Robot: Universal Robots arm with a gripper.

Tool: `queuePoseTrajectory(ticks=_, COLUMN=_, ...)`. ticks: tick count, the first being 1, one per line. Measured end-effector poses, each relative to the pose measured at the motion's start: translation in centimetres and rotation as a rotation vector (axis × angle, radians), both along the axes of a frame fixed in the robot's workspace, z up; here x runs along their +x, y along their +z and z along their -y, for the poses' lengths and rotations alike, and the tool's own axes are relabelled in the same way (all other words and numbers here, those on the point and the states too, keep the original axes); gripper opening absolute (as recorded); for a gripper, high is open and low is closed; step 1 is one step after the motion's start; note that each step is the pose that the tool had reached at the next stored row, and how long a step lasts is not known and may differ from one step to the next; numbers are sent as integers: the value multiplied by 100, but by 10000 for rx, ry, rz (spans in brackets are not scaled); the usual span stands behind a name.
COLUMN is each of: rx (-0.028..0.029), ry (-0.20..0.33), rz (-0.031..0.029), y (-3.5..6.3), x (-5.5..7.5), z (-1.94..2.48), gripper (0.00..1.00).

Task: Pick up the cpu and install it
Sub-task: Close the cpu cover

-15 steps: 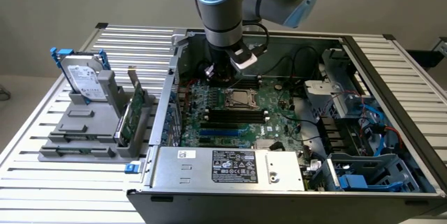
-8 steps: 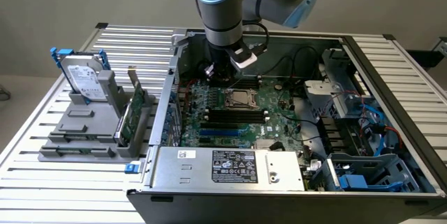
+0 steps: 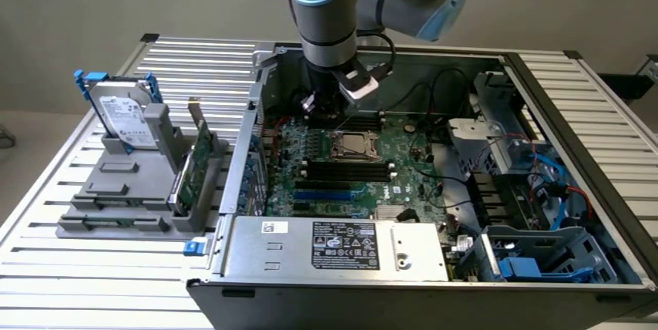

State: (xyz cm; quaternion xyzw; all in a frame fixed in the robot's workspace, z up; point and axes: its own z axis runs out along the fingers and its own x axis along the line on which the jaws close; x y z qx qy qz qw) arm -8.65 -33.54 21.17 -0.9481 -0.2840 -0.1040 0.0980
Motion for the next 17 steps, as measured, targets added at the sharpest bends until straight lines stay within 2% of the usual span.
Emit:
queuePoseTrajectory(ticks=7, rx=-12, ry=1, rz=-4, y=-1, x=0, z=-2, gripper=11)
queuePoseTrajectory(ticks=9, rx=-101, ry=-1, rz=-4, y=-1, x=0, z=-4, gripper=11)
queuePoseTrajectory(ticks=10, rx=-174, ry=2, rz=-3, y=-1, x=0, z=-6, gripper=11)
queuePoseTrajectory(ticks=11, rx=-271, ry=2, rz=5, y=0, x=0, z=-8, gripper=11)
queuePoseTrajectory(ticks=12, rx=-333, ry=5, rz=25, y=0, x=-1, z=-14, gripper=11)
queuePoseTrajectory(ticks=13, rx=-354, ry=10, rz=50, y=-1, x=0, z=-19, gripper=11)
queuePoseTrajectory(ticks=17, rx=-354, ry=30, rz=95, y=-2, x=0, z=-36, gripper=11)
